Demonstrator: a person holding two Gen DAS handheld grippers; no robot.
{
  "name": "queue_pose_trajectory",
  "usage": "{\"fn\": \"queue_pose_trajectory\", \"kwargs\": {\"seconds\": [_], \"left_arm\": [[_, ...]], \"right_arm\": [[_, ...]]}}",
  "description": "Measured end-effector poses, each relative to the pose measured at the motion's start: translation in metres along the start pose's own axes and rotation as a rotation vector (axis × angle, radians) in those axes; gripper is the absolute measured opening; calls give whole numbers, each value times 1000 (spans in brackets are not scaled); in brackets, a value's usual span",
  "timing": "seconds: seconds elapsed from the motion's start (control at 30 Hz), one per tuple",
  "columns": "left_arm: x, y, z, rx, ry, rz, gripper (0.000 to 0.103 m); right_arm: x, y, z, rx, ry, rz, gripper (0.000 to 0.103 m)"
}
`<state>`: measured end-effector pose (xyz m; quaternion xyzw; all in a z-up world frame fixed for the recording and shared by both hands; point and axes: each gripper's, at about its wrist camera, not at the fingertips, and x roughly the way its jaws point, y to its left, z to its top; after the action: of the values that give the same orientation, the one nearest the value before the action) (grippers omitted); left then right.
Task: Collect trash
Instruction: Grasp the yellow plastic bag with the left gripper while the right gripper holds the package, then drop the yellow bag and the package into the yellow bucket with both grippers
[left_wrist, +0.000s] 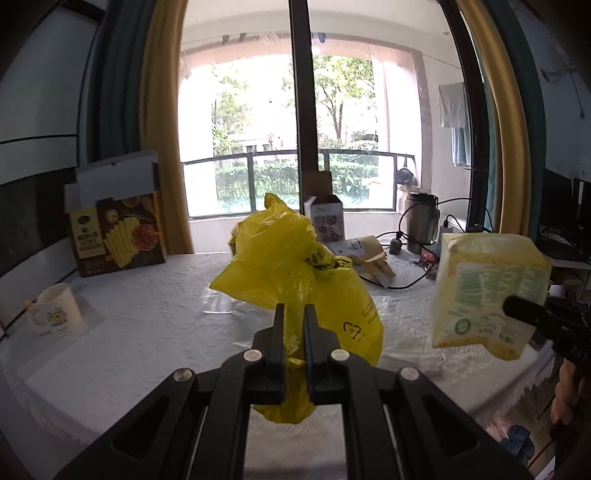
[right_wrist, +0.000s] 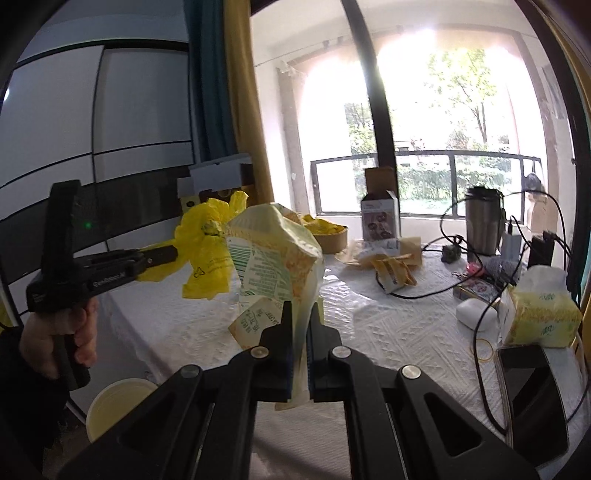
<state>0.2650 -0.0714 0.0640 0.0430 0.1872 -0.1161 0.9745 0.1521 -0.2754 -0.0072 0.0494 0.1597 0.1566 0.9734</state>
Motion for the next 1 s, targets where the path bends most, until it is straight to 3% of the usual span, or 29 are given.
{"fn": "queue_pose_trajectory", "kwargs": {"seconds": [0.43, 0.63, 0.73, 1.0], "left_arm": [[-99, 40, -54, -52, -10, 68, 7], [-128, 46, -94, -68, 14, 57, 7], [-135, 45, -115, -47, 60, 78, 7], [-141, 65, -176, -155, 192, 104, 7]], "right_arm": [[-3, 76, -3, -84, 19, 96, 5], [5, 110, -10, -122, 47, 150, 5], [8, 124, -14, -138, 58, 175, 5], [21, 161, -30, -151, 99, 249, 5]]}}
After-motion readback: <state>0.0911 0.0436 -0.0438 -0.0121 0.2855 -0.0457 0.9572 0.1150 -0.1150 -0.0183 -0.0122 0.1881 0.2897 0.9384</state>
